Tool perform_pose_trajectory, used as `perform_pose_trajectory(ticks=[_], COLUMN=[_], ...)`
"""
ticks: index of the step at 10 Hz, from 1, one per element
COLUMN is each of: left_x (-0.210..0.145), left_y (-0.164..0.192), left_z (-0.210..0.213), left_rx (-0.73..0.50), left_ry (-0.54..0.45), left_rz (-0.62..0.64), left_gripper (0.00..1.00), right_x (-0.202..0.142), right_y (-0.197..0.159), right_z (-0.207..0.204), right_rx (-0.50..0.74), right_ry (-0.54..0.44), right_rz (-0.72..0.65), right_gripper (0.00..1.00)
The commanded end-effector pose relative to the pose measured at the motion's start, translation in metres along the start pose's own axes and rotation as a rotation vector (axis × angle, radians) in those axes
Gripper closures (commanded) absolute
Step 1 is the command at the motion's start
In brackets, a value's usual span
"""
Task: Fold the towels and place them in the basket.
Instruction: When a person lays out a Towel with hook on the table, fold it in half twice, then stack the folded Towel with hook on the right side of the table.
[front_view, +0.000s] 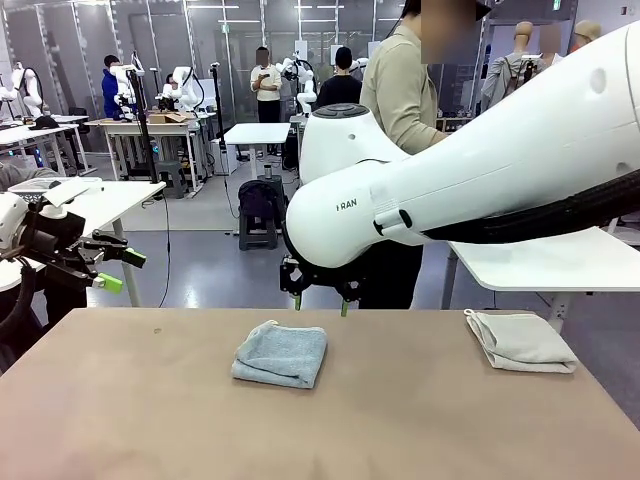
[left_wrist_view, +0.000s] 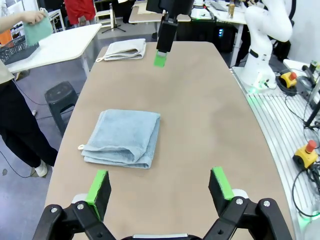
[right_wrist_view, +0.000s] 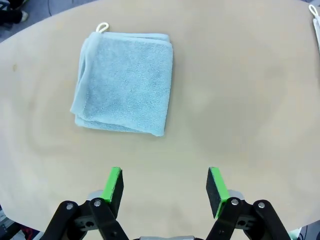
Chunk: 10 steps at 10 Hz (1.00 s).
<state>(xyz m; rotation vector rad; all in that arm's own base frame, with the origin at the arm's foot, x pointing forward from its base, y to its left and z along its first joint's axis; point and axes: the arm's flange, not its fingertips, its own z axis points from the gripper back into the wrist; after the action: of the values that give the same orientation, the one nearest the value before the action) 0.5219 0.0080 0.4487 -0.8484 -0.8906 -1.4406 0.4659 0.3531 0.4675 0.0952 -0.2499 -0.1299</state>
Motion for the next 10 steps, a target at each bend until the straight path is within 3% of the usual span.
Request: perform_pose_trajectory(ticks=[1, 10], left_x=[0.0006, 0.0006], left_y=[-0.0041, -0.0041], left_z=[-0.0003, -0.0003], left_rx=[0.004, 0.004], left_ry=[0.004, 0.004], left_rz=[-0.01, -0.01], left_gripper=[0.0, 0.0], right_x=[0.0037, 0.0037], right_y=[0.0071, 0.0071], right_z=[-0.0017, -0.0017], right_rx=[-0.01, -0.01], right_ry=[-0.006, -0.006], right_rz=[-0.01, -0.01], right_gripper=[0.16, 0.16])
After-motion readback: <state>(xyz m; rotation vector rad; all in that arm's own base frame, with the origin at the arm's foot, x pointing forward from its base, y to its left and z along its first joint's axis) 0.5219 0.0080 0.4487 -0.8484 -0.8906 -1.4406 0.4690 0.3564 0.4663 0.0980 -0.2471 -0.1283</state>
